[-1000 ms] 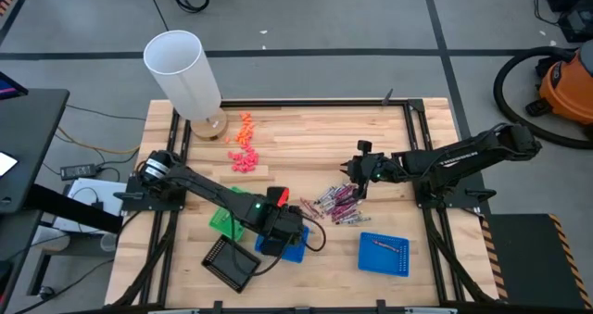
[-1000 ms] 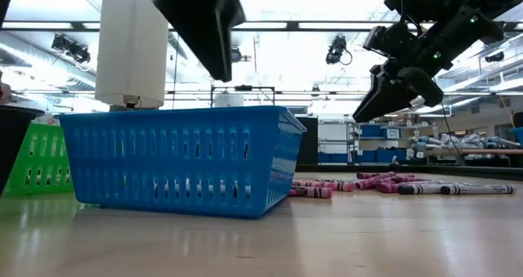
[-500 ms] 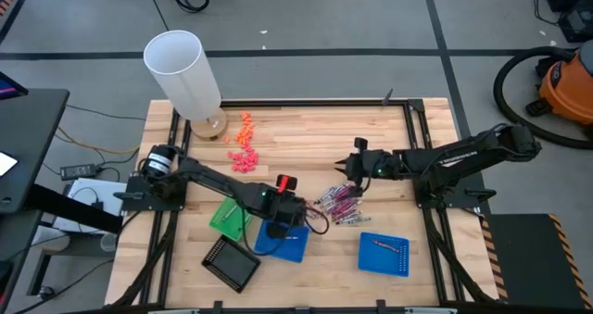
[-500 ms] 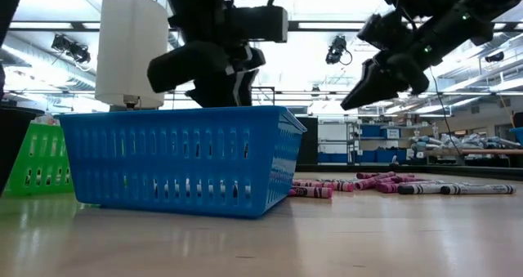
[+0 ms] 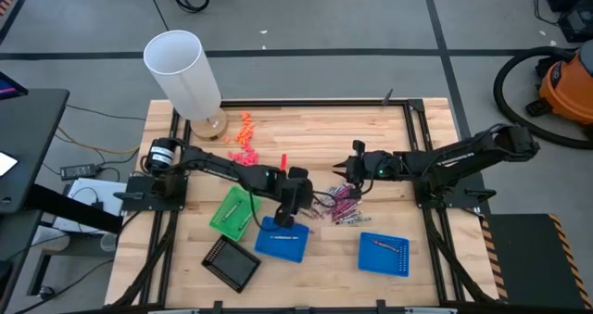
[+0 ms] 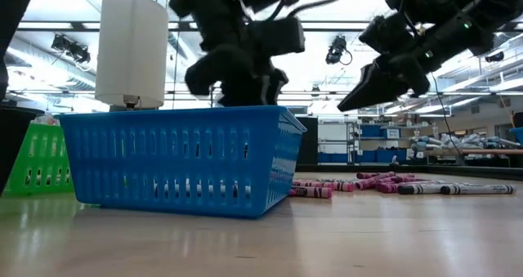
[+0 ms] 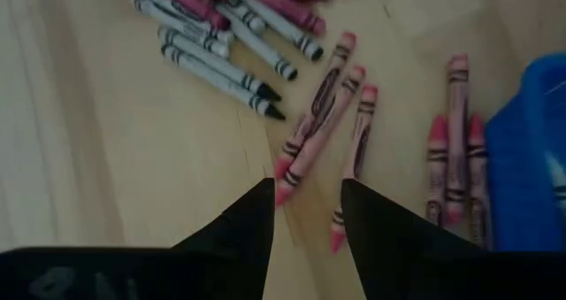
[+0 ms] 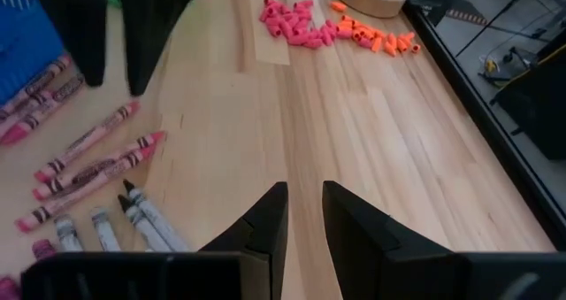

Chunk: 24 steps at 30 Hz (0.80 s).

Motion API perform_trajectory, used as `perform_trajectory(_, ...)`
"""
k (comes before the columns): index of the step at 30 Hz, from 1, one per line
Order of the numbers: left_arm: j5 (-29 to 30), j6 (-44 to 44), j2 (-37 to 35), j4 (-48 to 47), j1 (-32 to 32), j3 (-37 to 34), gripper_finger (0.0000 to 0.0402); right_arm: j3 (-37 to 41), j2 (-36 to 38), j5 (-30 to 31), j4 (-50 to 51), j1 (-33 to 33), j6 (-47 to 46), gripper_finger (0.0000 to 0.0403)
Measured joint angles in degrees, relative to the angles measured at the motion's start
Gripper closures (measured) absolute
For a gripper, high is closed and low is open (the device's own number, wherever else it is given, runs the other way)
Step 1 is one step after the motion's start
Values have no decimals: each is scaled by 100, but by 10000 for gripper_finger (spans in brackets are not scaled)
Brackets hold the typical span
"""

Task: Sort crayons
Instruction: Put the pink crayon into the right blue basket

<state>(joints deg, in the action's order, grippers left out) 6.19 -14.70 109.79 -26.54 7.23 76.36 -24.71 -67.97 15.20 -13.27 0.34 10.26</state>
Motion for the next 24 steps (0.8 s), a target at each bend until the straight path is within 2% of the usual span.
perform_trajectory(6, -415, 6, -19, 909, -198, -377, 260, 193, 12, -28, -310, 0, 85, 319)
perform_trajectory(9, -417, 142, -19, 1152, -295, -381, 260, 193, 12, -28, -362, 0, 139, 319)
perform_trajectory(24, -649, 160, 439, 1500, -455, -377, 260, 193, 12, -26, -370, 0, 193, 319)
